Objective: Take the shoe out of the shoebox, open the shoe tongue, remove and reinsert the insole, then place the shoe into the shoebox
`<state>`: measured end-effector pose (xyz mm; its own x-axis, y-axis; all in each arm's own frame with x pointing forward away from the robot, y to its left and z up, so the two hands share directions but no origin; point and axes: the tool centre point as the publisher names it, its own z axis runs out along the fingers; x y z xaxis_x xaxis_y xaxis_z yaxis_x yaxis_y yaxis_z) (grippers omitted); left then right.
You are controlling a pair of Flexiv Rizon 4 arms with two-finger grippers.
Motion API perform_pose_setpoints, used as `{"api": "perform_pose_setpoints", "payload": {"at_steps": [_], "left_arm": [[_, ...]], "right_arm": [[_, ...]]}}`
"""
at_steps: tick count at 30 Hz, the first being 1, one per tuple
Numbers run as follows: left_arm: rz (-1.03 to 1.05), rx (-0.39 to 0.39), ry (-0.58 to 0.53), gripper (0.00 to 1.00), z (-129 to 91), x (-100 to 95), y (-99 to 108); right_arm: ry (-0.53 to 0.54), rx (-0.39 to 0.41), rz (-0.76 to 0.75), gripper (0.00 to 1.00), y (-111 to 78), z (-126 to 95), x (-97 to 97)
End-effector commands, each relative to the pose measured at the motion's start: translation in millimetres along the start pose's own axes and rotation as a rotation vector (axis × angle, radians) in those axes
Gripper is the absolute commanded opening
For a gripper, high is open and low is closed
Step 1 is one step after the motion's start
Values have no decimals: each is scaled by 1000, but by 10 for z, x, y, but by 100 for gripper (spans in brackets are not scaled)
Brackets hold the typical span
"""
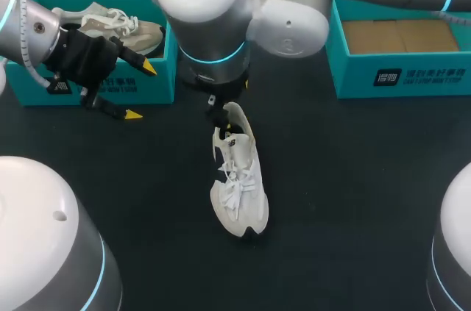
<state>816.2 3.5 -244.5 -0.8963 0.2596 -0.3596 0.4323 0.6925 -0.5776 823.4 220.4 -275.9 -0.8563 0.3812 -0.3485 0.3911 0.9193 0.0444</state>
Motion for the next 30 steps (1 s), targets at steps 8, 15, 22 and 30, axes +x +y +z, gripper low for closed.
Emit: {"api": "perform_pose_setpoints", "payload": {"at_steps": [8, 15, 22, 30], "left_arm": [[0, -3, 1, 100, -4, 4, -6], [0, -3, 1, 100, -4, 4, -6], [0, -3, 1, 100, -4, 4, -6], [0, -3, 1, 100, -4, 4, -6]], "right_arm": [[64, -3, -118, 100, 150, 473, -84], [57, -31, -241, 100, 171, 720, -143], [67, -11, -323, 49, 184, 883, -229], [85, 0, -317, 33, 234, 1000, -147]]}}
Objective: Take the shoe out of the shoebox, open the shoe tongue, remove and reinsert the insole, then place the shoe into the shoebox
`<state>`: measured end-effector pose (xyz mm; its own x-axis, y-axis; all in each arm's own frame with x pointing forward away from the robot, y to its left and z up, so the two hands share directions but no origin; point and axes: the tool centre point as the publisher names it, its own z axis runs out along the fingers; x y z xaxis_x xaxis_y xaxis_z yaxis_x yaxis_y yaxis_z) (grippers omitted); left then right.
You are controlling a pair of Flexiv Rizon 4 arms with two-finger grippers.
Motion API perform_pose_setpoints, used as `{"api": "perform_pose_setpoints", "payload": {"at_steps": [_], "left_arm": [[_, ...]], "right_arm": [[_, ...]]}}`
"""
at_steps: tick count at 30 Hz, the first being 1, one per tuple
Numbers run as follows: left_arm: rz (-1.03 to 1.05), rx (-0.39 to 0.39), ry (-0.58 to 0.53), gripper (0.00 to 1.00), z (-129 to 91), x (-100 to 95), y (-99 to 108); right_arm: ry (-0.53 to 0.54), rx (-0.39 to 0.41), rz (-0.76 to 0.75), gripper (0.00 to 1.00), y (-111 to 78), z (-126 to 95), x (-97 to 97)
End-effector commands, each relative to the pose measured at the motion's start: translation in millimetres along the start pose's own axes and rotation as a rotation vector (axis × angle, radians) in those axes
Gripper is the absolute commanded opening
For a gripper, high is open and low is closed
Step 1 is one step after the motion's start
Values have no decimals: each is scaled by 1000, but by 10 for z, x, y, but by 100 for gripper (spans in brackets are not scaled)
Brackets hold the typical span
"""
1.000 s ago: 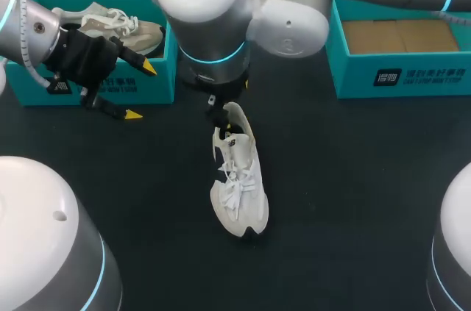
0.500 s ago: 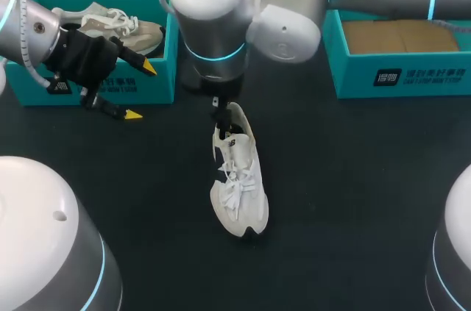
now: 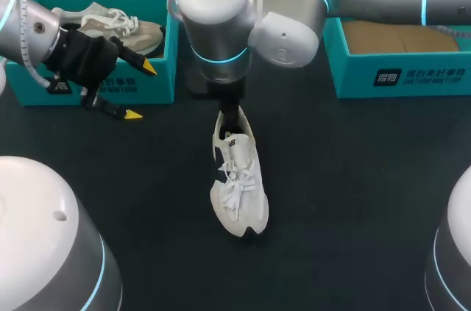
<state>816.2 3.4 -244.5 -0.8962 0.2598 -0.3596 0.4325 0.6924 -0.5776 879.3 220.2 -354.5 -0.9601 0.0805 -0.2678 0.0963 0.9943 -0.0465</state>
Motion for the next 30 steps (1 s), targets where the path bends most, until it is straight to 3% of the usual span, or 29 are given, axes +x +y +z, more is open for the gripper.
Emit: {"api": "perform_pose_setpoints", "payload": {"at_steps": [1, 3, 6, 11, 16, 26, 30], "left_arm": [[0, -3, 1, 100, -5, 5, -5], [0, -3, 1, 100, -5, 5, -5], [0, -3, 1, 100, -5, 5, -5], [0, -3, 1, 100, -5, 5, -5], [0, -3, 1, 100, -5, 5, -5], [0, -3, 1, 100, -5, 5, -5], [0, -3, 1, 100, -5, 5, -5]], "right_arm": [[7, 11, 7, 33, 65, 100, 49], [8, 18, 15, 28, 56, 138, 72], [0, 31, 27, 0, 44, 188, 85], [-6, 44, 45, 0, 8, 122, 61], [-20, 44, 72, 0, -149, -331, -107], [-26, -25, 2, 0, -455, -1523, -528], [-39, -49, -8, 0, -515, -1840, -645]]}}
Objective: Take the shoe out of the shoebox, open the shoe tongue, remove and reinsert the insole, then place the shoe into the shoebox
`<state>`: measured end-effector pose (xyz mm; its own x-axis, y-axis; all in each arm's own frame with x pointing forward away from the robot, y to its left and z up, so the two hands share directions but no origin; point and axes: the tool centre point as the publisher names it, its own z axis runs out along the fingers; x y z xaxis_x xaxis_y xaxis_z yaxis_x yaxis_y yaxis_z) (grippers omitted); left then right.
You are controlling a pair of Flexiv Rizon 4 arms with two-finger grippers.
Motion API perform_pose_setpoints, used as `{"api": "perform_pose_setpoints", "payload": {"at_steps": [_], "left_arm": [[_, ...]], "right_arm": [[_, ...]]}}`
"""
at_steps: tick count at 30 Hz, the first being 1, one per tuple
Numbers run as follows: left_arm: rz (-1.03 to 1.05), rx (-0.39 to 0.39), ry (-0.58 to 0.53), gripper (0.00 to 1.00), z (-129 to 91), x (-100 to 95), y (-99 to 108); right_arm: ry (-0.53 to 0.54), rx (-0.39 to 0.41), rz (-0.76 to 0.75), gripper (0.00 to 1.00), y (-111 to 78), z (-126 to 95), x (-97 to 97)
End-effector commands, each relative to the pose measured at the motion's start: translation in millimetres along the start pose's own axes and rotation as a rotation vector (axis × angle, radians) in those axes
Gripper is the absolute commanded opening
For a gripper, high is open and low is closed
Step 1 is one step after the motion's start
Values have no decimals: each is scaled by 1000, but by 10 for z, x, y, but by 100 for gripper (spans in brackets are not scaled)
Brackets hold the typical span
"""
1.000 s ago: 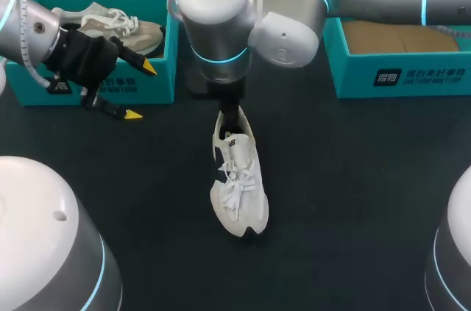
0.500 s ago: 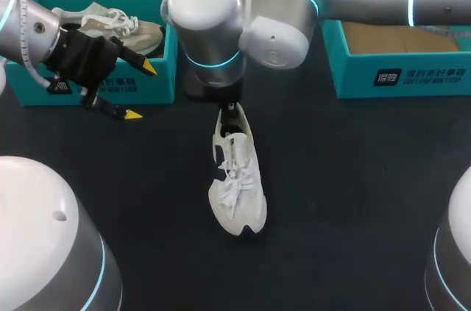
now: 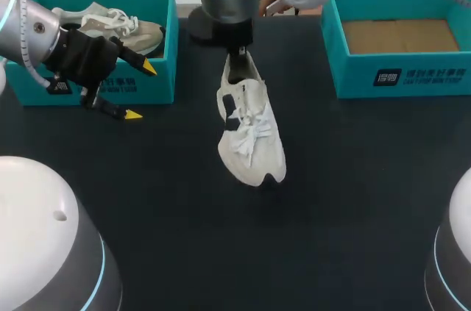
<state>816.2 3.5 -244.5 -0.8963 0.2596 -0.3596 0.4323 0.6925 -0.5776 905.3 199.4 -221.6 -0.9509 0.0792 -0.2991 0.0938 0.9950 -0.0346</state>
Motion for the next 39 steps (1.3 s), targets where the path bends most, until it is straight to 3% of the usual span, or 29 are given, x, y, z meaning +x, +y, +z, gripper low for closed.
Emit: {"api": "perform_pose_setpoints", "payload": {"at_steps": [1, 3, 18, 27, 32, 39], "left_arm": [[0, -3, 1, 100, -4, 5, -6], [0, -3, 1, 100, -4, 5, -6], [0, -3, 1, 100, -4, 5, -6], [0, -3, 1, 100, -4, 5, -6], [0, -3, 1, 100, -4, 5, -6], [0, -3, 1, 100, -4, 5, -6]], "right_arm": [[-7, -36, -7, 0, -274, -704, -69], [-45, -44, 19, 0, -281, -798, -112], [-36, -46, 14, 0, -310, -802, -126], [-32, -45, 0, 0, -855, -721, -823], [-2, -51, -44, 0, -1144, -532, -1202], [-60, -73, -27, 0, -1622, -298, -1700]]}}
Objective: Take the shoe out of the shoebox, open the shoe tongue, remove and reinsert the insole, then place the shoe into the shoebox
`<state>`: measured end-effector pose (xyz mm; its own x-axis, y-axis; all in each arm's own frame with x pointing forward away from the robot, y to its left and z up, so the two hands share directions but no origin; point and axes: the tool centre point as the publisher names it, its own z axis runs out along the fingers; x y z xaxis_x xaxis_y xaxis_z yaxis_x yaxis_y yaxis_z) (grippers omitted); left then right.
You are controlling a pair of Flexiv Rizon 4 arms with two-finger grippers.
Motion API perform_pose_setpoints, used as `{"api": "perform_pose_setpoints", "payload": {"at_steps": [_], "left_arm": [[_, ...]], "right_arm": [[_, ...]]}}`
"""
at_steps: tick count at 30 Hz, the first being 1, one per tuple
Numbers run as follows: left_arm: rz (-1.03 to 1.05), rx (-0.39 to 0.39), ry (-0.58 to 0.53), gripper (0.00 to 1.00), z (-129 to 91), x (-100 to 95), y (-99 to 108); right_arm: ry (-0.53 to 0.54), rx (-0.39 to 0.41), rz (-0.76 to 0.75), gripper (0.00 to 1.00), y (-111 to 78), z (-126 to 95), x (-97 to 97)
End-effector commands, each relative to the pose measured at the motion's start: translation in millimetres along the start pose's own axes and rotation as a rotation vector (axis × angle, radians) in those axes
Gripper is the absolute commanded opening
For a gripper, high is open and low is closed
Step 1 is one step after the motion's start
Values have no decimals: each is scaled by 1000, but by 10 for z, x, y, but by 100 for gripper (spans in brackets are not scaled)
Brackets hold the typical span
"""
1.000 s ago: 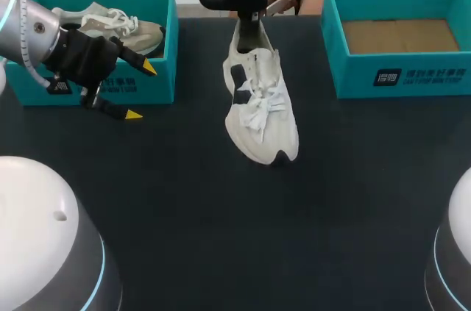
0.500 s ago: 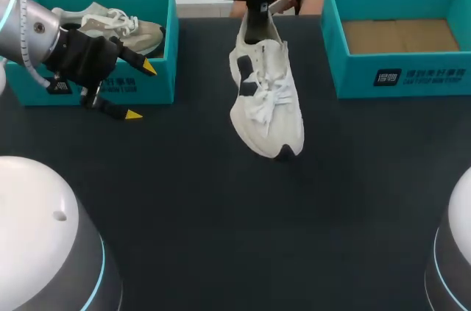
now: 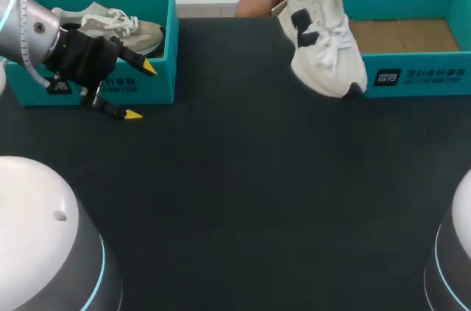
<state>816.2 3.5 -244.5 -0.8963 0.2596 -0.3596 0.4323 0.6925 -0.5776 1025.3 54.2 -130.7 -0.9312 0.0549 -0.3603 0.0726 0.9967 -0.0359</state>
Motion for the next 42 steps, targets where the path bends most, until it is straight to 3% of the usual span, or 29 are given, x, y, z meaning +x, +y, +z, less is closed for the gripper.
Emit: {"api": "perform_pose_setpoints", "payload": {"at_steps": [1, 5, 20, 22, 25, 32, 42], "left_arm": [[0, -3, 1, 100, -4, 5, -6], [0, -3, 1, 100, -4, 5, -6], [0, -3, 1, 100, -4, 5, -6], [0, -3, 1, 100, -4, 5, -6], [0, -3, 1, 100, -4, 5, -6], [0, -3, 1, 100, -4, 5, -6], [0, -3, 1, 100, -4, 5, -6]], "right_arm": [[3, -61, 9, 0, -321, 167, -211], [1, -34, 12, 0, -483, 238, -333], [1, -34, 12, 0, -483, 238, -333], [21, -71, 60, 0, -610, 305, -389], [21, -59, 100, 0, -916, 388, -540], [10, 30, 80, 0, -1598, 499, -879], [45, 85, 60, 0, -2424, 794, -1220]]}}
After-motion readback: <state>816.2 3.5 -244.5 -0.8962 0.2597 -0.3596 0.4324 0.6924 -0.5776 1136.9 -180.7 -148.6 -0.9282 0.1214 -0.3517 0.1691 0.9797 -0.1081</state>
